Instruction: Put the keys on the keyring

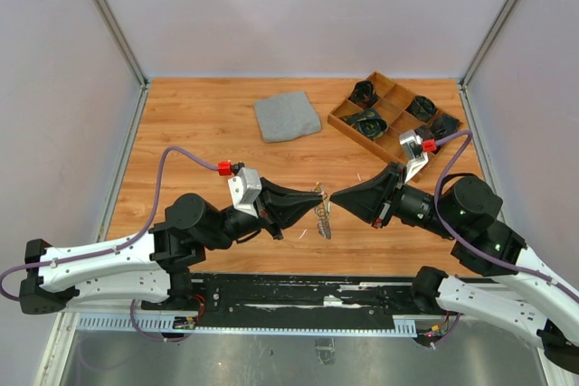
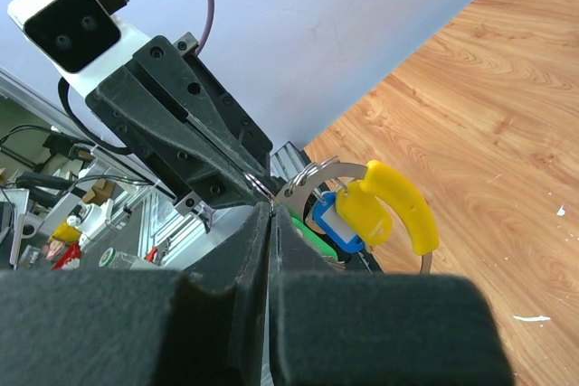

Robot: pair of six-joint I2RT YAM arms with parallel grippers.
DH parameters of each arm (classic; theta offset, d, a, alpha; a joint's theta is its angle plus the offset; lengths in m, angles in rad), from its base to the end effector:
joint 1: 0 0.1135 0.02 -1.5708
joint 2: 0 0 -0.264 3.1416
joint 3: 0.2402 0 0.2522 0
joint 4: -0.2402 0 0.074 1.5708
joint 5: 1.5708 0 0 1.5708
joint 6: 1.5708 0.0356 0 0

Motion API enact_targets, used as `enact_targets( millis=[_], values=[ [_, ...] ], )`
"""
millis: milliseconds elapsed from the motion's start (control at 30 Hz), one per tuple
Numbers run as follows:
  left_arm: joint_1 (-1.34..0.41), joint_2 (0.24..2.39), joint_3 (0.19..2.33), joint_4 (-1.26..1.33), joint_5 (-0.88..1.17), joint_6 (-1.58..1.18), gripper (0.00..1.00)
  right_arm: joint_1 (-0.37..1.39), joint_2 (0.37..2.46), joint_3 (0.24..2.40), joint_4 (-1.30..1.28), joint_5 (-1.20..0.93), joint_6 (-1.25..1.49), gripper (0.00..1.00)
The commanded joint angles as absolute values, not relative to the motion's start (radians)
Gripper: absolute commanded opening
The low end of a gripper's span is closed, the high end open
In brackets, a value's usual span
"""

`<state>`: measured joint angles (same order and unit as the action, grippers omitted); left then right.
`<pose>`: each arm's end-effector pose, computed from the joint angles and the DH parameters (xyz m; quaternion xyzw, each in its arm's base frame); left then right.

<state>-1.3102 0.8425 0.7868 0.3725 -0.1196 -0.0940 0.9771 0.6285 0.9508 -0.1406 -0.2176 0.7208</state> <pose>0.0546 -0.1884 0.3909 0.2949 0.5083 -0.4953 0.6398 0.0645 0.1094 0.4229 -0.1641 0.6204 0.6192 0.4525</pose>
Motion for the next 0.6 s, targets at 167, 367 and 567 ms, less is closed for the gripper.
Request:
enact_targets(
  millis=[167,367,567],
  values=[
    [-1.305,0.826,0.795,0.436,-0.115,-0.087,0.01,0.988,0.644,0.966,-0.193,-0.206,0.728,0.01],
    [-1.305,0.824,0.796,0.434,-0.109,-0.085,0.00,0.988,0.658,0.966,-0.207,-0.211,0.731,0.01],
    [-1.305,0.829,0.796,0.438,-0.101,-0.090,0.01,0.988,0.667,0.983,-0.209,-0.219,0.691,0.11]
  ],
)
